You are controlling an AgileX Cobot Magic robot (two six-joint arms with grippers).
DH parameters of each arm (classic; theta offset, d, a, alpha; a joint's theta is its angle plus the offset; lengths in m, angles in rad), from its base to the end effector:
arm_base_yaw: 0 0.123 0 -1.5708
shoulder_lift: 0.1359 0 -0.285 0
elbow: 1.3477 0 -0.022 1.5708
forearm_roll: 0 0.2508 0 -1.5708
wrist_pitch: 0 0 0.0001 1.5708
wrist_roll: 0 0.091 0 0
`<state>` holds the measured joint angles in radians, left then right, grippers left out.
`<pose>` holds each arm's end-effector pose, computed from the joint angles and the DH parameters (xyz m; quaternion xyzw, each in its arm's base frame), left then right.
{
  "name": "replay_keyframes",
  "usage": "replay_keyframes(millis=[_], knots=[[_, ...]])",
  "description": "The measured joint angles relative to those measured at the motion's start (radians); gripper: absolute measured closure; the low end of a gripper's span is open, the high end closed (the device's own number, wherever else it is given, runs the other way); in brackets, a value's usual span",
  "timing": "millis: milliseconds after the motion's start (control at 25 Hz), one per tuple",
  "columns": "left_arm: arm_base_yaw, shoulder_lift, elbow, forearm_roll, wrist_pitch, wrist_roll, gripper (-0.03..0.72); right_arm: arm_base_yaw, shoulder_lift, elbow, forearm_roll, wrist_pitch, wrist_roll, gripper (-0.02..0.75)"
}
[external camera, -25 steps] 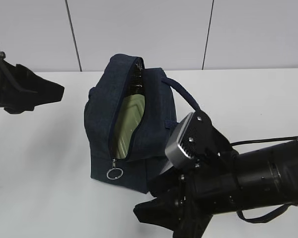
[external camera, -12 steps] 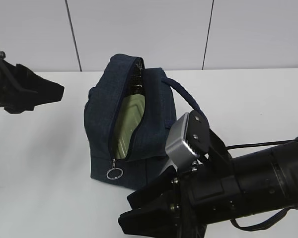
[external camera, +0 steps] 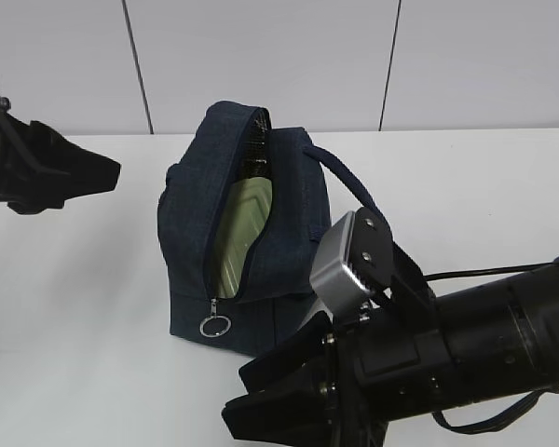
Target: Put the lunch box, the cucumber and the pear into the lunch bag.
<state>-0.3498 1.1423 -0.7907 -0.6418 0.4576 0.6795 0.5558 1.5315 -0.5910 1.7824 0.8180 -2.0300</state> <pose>0.2134 -0.1035 0.2991 0.2511 0.8514 -0.1761 0.4254 0.1869 0.1926 0.1945 -0.4501 0.7104 0.4212 0.3397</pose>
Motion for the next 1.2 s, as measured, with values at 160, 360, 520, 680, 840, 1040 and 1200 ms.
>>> replay_keyframes(millis=[160, 360, 520, 680, 840, 1040, 1200], knots=[[0.000, 0.000, 0.000, 0.000, 0.000, 0.000, 0.346, 0.000, 0.000, 0.000, 0.000, 0.000, 0.000, 0.439], [0.000, 0.000, 0.000, 0.000, 0.000, 0.000, 0.346, 0.000, 0.000, -0.009, -0.050, -0.012, 0.020, 0.442], [0.000, 0.000, 0.000, 0.000, 0.000, 0.000, 0.346, 0.033, -0.036, -0.069, -0.323, -0.119, 0.263, 0.490], [0.000, 0.000, 0.000, 0.000, 0.000, 0.000, 0.346, 0.080, -0.093, -0.129, -0.671, -0.261, 0.641, 0.505], [0.000, 0.000, 0.000, 0.000, -0.001, 0.000, 0.346, 0.179, -0.142, -0.127, -0.964, -0.475, 0.998, 0.505], [0.000, 0.000, 0.000, 0.000, -0.001, 0.000, 0.346, 0.356, -0.157, -0.023, -1.052, -0.870, 1.266, 0.505], [0.000, 0.000, 0.000, 0.000, -0.001, 0.000, 0.346, 0.405, -0.153, 0.073, -1.262, -1.086, 1.516, 0.505]])
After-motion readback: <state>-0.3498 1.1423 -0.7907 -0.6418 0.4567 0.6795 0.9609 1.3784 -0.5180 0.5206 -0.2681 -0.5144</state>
